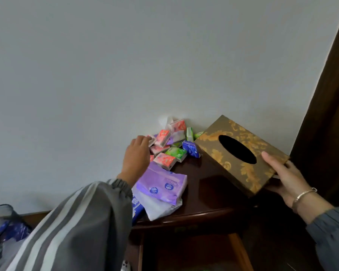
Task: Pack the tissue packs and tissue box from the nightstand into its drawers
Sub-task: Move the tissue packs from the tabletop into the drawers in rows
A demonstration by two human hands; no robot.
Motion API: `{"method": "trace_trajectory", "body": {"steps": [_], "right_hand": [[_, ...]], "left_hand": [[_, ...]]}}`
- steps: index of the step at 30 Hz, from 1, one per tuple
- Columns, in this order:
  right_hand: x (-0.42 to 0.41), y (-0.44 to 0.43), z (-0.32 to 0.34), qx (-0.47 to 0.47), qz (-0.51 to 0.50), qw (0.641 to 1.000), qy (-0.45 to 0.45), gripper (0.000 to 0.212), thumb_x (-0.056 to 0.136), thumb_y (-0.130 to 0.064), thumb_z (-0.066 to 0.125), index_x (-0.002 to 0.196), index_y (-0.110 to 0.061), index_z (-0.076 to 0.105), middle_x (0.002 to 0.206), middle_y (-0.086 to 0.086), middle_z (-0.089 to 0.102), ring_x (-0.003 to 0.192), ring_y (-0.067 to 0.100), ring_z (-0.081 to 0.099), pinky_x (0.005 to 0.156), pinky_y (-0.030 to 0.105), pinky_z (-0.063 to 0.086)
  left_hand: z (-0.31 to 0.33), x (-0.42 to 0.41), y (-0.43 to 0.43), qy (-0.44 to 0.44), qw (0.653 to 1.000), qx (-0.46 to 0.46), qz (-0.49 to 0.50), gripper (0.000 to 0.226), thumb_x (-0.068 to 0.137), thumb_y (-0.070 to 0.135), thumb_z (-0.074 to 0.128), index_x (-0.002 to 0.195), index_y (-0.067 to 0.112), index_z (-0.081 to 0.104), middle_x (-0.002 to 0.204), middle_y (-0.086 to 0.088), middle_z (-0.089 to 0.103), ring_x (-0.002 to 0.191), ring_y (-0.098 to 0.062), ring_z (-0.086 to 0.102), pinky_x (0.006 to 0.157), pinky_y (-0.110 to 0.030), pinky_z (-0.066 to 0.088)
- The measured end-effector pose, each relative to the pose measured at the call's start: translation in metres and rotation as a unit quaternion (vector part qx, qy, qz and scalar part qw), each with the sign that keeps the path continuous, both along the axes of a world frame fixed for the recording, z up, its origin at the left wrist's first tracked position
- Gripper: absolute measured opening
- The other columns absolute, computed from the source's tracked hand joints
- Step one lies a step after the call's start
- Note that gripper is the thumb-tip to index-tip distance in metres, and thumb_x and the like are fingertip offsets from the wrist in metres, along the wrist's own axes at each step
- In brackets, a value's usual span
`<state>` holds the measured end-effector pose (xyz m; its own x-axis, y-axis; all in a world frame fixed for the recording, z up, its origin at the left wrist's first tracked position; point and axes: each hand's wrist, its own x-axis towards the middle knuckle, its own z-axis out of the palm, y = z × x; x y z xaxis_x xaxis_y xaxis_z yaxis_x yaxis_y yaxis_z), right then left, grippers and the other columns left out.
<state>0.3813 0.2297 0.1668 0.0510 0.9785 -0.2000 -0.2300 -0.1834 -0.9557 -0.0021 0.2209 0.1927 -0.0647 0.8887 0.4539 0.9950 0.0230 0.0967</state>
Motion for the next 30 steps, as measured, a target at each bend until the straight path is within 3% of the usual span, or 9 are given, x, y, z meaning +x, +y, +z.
{"method": "trace_trajectory", "body": {"steps": [4, 9, 16, 20, 26, 30], "right_hand": [[0.0, 0.016, 0.0, 0.003, 0.021, 1.0, -0.01, 0.06, 0.051, -0.052, 0.078, 0.104, -0.03, 0.063, 0.104, -0.002, 0.07, 0.097, 0.019, 0.065, 0.077, 0.041, 0.053], [-0.011, 0.034, 0.0, -0.008, 0.021, 0.999, -0.023, 0.055, 0.05, -0.051, 0.078, 0.099, -0.03, 0.064, 0.106, 0.0, 0.069, 0.1, 0.023, 0.063, 0.089, 0.048, 0.049], [-0.028, 0.04, -0.002, -0.02, 0.03, 0.999, -0.029, 0.064, 0.05, -0.053, 0.079, 0.106, -0.028, 0.062, 0.106, -0.002, 0.069, 0.098, 0.02, 0.064, 0.074, 0.039, 0.052], [-0.038, 0.035, -0.002, -0.021, 0.028, 0.999, -0.025, 0.066, 0.055, -0.051, 0.078, 0.114, -0.026, 0.06, 0.108, -0.001, 0.068, 0.099, 0.02, 0.064, 0.073, 0.039, 0.053], [-0.041, 0.03, 0.001, -0.015, 0.014, 0.999, -0.024, 0.067, 0.055, -0.052, 0.078, 0.114, -0.026, 0.06, 0.107, -0.002, 0.068, 0.098, 0.019, 0.064, 0.08, 0.042, 0.053], [-0.039, 0.029, 0.0, -0.019, 0.007, 1.0, -0.018, 0.069, 0.052, -0.054, 0.078, 0.114, -0.027, 0.06, 0.109, -0.003, 0.067, 0.101, 0.019, 0.063, 0.085, 0.045, 0.051]], "left_hand": [[-0.02, -0.05, 0.031, 0.023, 0.979, -0.197, 0.043, 0.046, 0.088, 0.008, 0.054, 0.132, 0.017, 0.05, 0.132, -0.008, 0.049, 0.12, -0.032, 0.047, 0.094, -0.043, 0.042], [-0.04, -0.065, 0.057, 0.067, 0.952, -0.299, 0.023, 0.042, 0.086, 0.035, 0.059, 0.123, 0.019, 0.053, 0.128, -0.005, 0.05, 0.12, -0.03, 0.05, 0.092, -0.044, 0.043], [-0.054, -0.074, 0.065, 0.176, 0.948, -0.263, 0.024, 0.057, 0.085, 0.038, 0.06, 0.137, 0.024, 0.041, 0.138, -0.004, 0.04, 0.124, -0.029, 0.037, 0.099, -0.041, 0.035], [-0.05, -0.072, 0.061, 0.164, 0.949, -0.269, 0.019, 0.055, 0.083, 0.04, 0.06, 0.133, 0.027, 0.045, 0.137, -0.005, 0.038, 0.125, -0.03, 0.034, 0.101, -0.043, 0.033], [-0.01, -0.066, 0.057, 0.121, 0.975, -0.188, 0.016, 0.056, 0.077, 0.047, 0.067, 0.124, 0.024, 0.047, 0.122, 0.0, 0.055, 0.115, -0.026, 0.047, 0.093, -0.042, 0.034], [0.008, -0.033, 0.062, 0.09, 0.979, -0.173, -0.056, 0.058, 0.073, 0.045, 0.071, 0.124, 0.026, 0.05, 0.12, -0.001, 0.059, 0.112, -0.027, 0.052, 0.092, -0.041, 0.036]]}}
